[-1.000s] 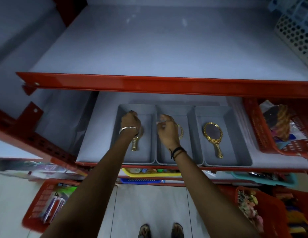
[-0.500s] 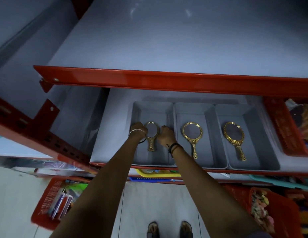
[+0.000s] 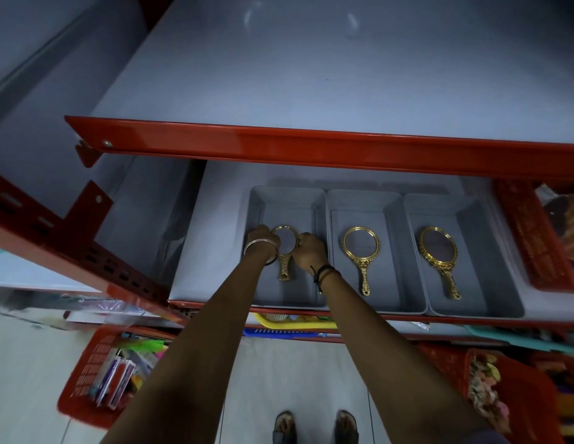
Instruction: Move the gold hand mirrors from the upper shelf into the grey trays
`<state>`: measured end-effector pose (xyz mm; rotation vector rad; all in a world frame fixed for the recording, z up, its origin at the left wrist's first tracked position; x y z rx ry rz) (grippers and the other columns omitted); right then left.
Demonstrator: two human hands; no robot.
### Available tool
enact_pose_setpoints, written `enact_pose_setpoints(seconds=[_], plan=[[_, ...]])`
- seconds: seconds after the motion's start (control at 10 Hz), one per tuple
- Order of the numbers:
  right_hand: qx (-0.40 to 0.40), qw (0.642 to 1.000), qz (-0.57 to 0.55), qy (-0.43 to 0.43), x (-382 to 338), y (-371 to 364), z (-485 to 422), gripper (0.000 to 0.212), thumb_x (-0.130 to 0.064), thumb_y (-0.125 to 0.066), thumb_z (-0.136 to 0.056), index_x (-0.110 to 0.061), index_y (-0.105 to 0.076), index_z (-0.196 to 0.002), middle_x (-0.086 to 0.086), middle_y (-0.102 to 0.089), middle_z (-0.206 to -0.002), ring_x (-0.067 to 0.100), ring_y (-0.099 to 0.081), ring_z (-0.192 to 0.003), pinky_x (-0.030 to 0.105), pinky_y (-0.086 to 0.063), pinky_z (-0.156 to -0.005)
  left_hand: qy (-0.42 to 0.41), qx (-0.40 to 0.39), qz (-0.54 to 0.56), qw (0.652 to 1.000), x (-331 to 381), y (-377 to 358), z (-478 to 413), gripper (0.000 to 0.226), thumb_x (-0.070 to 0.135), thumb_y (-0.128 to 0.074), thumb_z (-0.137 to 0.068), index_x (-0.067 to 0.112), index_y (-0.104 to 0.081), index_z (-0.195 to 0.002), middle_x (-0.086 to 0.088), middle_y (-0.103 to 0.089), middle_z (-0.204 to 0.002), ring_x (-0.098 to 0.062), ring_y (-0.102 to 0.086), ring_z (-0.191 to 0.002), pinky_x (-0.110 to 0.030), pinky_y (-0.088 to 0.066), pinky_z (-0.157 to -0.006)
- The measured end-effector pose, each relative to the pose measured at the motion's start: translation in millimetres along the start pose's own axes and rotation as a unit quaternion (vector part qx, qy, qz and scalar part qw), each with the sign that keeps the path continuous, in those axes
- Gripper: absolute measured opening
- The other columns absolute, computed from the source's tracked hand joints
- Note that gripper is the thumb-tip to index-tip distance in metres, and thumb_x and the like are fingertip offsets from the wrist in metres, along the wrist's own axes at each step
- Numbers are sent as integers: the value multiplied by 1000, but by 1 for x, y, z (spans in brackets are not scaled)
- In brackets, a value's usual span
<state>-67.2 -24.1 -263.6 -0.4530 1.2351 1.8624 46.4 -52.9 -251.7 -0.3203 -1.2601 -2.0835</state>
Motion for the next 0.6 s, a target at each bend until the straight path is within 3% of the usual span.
enact_pose_setpoints(seconds=[0.1,0.3,0.4,0.5,0.6], plan=[[-5,1000,-4,5,-1,2,2,8,-3,-53,-86,-8,-53,-79,14,-63,-88,18,-56,-80,17,-40,-57,3,7,1,1000,1,0,1,42,9,-49,-92,-4,-50,-131,-22,-52,-137,-34,-52,-125,-33,-47,-96],[13,1000,-25,14,-2,12,14,42,8,-43,-84,-16,-32,-52,-1,-41,-58,12,-41,-57,18,-28,-44,-24,65,9,998,0,3,10,38,5,-47,-91,-7,-51,-127,-25,-53,-134,-36,-52,-123,-35,-45,-96],[45,997,-20,55,-7,22,37,36,9,-40,-85,-13,-33,-57,0,-38,-60,17,-41,-62,21,-31,-50,-74,115,42,990,-3,11,25,34,-2,-43,-89,-7,-56,-120,-27,-58,-124,-38,-56,-116,-35,-47,-92],[120,981,-27,148,-12,37,64,19,-8,-44,-94,-4,-60,-102,13,-59,-105,26,-56,-100,33,-47,-84,-197,171,57,964,-2,18,55,32,-1,-43,-93,-6,-59,-120,-24,-61,-123,-36,-59,-115,-33,-46,-96],[197,952,-27,234,-22,64,109,40,-23,-43,-98,-5,-48,-134,11,-51,-138,24,-48,-127,29,-40,-102,-350,207,75,910,4,22,102,32,10,-43,-95,-6,-62,-116,-23,-66,-113,-34,-64,-104,-30,-48,-91]])
Point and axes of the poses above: each hand's wrist, its own z-axis away from the middle knuckle, its own y-axis out of the back of the hand, x = y × z, the point moved 3 cm from there along -z, towards the middle knuckle
